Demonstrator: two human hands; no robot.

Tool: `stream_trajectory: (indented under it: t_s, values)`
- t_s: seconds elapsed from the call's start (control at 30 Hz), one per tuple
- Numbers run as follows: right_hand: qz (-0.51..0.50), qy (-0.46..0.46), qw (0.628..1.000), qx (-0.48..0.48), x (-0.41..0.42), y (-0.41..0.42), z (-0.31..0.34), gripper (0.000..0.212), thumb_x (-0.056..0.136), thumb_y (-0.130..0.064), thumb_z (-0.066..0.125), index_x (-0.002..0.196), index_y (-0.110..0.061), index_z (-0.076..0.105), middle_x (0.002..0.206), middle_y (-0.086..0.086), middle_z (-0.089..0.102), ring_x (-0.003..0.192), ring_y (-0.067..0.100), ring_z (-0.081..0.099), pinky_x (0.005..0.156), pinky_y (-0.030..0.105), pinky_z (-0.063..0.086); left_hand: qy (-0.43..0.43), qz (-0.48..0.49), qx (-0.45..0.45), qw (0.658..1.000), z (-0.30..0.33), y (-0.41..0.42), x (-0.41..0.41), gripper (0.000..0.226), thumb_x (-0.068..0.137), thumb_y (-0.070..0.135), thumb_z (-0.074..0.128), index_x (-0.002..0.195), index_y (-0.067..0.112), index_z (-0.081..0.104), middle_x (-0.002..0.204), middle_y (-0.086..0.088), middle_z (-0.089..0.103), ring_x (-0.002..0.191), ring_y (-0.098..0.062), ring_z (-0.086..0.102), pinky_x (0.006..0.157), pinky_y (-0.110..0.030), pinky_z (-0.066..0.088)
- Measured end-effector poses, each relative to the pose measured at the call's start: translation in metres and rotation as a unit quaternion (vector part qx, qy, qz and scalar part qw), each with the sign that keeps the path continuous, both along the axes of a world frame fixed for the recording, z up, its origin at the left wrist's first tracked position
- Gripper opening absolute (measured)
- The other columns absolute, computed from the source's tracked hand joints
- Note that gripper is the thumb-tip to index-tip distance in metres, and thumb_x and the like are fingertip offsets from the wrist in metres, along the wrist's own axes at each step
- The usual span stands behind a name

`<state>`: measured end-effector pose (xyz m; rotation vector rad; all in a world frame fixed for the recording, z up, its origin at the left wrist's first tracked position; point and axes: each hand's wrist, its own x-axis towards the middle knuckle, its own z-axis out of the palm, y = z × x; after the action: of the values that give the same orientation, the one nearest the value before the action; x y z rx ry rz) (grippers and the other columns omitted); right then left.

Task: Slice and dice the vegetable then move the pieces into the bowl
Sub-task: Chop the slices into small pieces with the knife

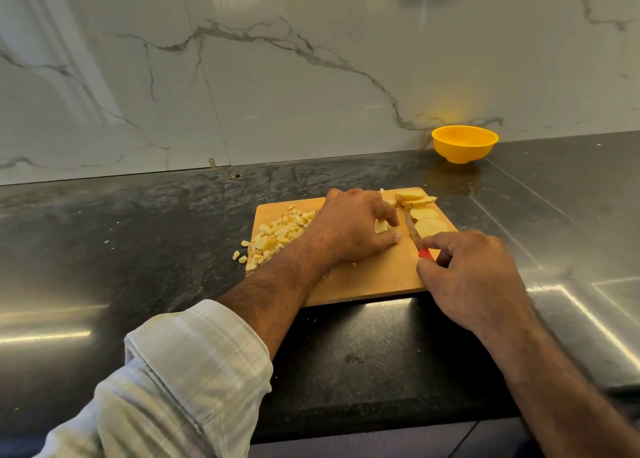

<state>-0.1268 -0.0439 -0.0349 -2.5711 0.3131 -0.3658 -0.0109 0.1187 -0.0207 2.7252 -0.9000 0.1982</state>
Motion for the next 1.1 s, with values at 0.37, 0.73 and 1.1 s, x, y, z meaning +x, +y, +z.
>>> stream_trajectory:
  t_s: [0.37, 0.73, 1.1]
  values:
    - [0.035, -0.001, 0.999, 0.004, -0.004, 0.0, 0.003, 0.037, 0.094, -0.04, 0.069, 0.13, -0.036, 0.071, 0.092, -0.011, 0.07, 0.084, 0.008, 0.063, 0.076, 0.026, 0.053, 0.138, -0.054, -0.068, 0.987, 0.005, 0.008, 0.004, 0.017, 0.093, 0.034, 0.079, 0.11, 0.036, 0.08, 0.113, 0.016, 0.067, 0.108, -0.007, 0.061, 0.1, -0.046, 0.055]
    - [0.067, 0.038, 0.995, -0.058, -0.009, 0.001, 0.012, 0.04, 0.099, -0.043, 0.062, 0.139, -0.041, 0.063, 0.125, -0.01, 0.066, 0.111, 0.014, 0.059, 0.093, 0.034, 0.056, 0.102, 0.033, -0.022, 0.994, 0.011, 0.011, 0.006, 0.036, 0.083, 0.061, 0.082, 0.101, 0.031, 0.075, 0.1, 0.015, 0.07, 0.101, -0.007, 0.06, 0.111, -0.057, 0.036]
    - [0.069, 0.049, 0.994, -0.076, -0.02, 0.008, 0.011, 0.043, 0.104, -0.044, 0.056, 0.146, -0.034, 0.054, 0.129, -0.007, 0.061, 0.106, 0.011, 0.051, 0.089, 0.029, 0.049, 0.146, -0.012, -0.045, 0.988, 0.017, 0.027, 0.01, 0.042, 0.079, 0.053, 0.087, 0.115, 0.034, 0.074, 0.111, 0.018, 0.067, 0.106, -0.004, 0.058, 0.113, -0.06, 0.042]
